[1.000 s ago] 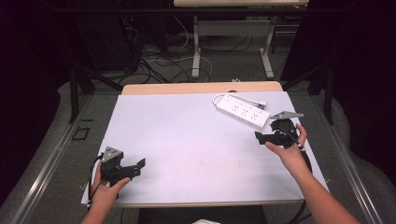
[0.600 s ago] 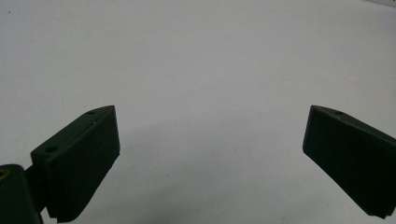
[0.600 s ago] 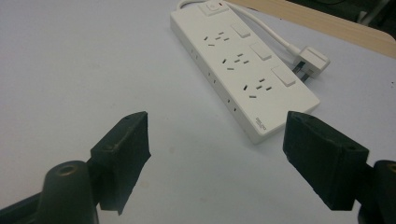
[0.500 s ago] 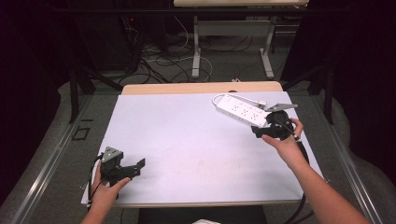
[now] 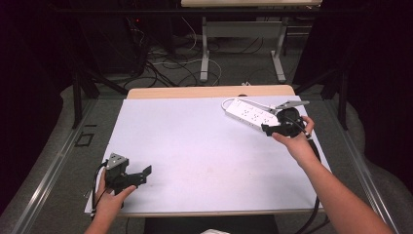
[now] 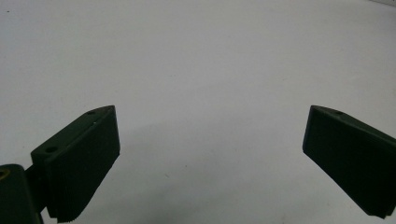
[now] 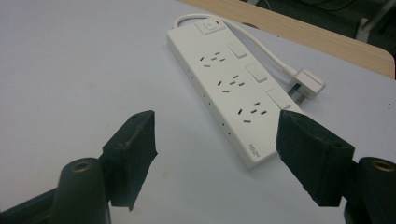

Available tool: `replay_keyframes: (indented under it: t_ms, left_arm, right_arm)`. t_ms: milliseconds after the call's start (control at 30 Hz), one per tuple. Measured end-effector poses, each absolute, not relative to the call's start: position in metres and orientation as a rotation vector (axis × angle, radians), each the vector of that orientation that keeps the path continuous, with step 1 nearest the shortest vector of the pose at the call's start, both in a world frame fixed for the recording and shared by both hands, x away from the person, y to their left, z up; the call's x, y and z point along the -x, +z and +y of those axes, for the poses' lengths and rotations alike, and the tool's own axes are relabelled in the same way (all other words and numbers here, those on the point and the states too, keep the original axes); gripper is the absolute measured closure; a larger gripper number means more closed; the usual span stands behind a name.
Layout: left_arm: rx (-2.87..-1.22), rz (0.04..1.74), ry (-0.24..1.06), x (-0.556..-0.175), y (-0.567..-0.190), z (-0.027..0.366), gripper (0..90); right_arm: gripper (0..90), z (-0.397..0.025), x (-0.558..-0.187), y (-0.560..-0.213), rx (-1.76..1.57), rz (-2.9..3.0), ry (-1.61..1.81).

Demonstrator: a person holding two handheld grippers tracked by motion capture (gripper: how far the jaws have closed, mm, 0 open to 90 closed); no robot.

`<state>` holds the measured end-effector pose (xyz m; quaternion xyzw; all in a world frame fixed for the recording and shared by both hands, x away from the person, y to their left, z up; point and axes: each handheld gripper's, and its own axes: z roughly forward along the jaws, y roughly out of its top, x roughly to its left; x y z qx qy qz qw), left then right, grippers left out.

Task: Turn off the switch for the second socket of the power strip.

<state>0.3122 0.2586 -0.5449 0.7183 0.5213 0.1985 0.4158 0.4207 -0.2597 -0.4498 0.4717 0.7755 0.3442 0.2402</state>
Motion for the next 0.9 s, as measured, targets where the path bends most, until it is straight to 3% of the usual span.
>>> replay_keyframes:
  t_ms: [900]
  left_arm:
    - [-1.805,1.308,0.498,-0.312,-0.545,0.259,3.8]
  right_arm:
    - [31.5,-0.258,-0.459,-0.441,-1.324,2.103,0.905]
